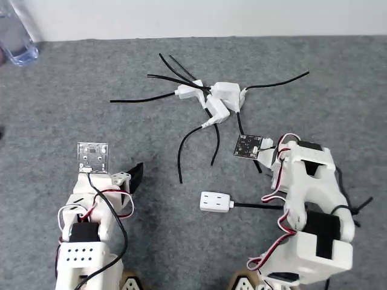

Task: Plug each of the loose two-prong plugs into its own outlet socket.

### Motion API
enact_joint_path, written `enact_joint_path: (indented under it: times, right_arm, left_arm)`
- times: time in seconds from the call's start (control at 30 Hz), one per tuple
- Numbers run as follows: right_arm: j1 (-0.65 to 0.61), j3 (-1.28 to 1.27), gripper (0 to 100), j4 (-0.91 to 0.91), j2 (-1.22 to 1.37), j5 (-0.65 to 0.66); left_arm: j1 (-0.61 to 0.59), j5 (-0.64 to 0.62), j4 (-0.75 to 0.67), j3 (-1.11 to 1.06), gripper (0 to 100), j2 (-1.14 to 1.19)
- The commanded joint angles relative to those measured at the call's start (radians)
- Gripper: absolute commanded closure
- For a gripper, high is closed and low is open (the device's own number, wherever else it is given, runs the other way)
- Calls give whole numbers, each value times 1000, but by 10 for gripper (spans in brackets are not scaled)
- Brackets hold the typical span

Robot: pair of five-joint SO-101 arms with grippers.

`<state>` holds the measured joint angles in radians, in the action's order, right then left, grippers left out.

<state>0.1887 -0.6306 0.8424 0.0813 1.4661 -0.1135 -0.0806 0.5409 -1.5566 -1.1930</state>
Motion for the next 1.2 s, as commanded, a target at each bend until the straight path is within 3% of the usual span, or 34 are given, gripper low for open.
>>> enact_joint_path:
  times: [0.0,0.5,0.67,1.17]
  right_arm:
    - [4,6,809,-51,-5,-51]
    - [-25,9,809,12,-13,-84]
    - [-36,-6,869,25,-51,-135]
    - [-64,-48,845,25,-74,-181]
  left_arm:
    - [-6,6,-21,2,695,-9]
    - [-6,6,-23,2,695,-6]
    - [-6,6,-23,2,695,-6]
    - [-6,6,-23,2,695,-6]
